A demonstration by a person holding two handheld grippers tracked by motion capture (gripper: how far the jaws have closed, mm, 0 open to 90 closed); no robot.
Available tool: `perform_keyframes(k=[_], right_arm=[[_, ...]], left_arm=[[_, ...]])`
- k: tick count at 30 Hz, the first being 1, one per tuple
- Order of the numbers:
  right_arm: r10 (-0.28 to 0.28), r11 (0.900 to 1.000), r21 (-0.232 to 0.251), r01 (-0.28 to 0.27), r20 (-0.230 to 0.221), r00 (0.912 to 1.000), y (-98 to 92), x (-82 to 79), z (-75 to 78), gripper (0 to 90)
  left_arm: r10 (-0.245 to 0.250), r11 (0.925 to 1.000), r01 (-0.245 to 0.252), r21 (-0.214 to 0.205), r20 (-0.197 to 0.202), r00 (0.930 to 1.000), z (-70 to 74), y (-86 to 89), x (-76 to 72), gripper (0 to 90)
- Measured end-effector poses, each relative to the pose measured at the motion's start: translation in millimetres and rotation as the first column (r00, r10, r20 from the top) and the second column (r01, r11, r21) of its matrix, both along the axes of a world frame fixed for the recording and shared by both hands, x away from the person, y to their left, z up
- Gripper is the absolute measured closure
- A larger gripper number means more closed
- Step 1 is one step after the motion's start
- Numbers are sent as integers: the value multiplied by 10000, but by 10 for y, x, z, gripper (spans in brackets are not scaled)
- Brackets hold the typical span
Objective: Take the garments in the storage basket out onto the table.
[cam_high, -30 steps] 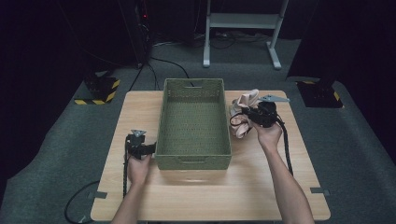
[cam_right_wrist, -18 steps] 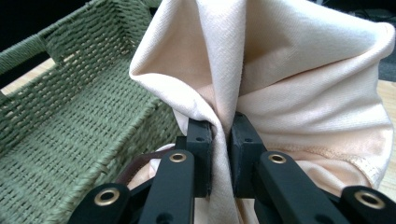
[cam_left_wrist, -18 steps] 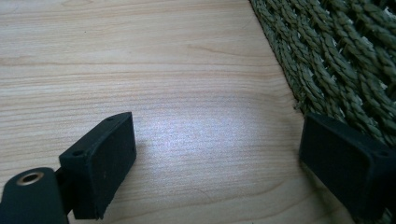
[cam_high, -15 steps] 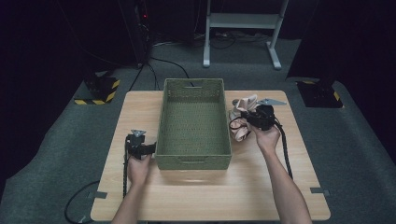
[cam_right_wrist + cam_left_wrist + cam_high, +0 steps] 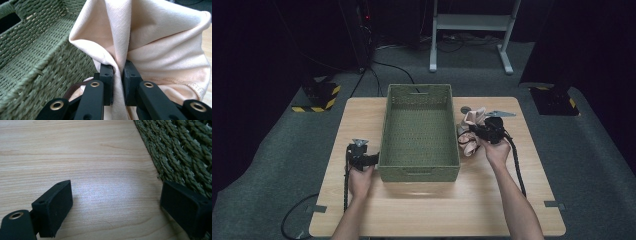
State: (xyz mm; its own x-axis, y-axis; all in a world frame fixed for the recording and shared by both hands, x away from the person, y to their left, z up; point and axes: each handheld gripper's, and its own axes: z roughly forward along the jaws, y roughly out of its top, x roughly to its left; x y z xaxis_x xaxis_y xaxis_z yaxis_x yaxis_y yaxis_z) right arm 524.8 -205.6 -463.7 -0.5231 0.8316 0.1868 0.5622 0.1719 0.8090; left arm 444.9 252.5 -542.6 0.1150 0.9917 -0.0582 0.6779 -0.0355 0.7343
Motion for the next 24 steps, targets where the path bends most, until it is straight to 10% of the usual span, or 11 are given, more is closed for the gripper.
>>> perform_keyframes(k=[24], right_arm=[[132, 9999, 19, -130, -1035, 9945, 60, 51, -252, 779]], left_arm=[[-5, 10000, 5, 46, -2, 10000, -1, -5, 2, 114]])
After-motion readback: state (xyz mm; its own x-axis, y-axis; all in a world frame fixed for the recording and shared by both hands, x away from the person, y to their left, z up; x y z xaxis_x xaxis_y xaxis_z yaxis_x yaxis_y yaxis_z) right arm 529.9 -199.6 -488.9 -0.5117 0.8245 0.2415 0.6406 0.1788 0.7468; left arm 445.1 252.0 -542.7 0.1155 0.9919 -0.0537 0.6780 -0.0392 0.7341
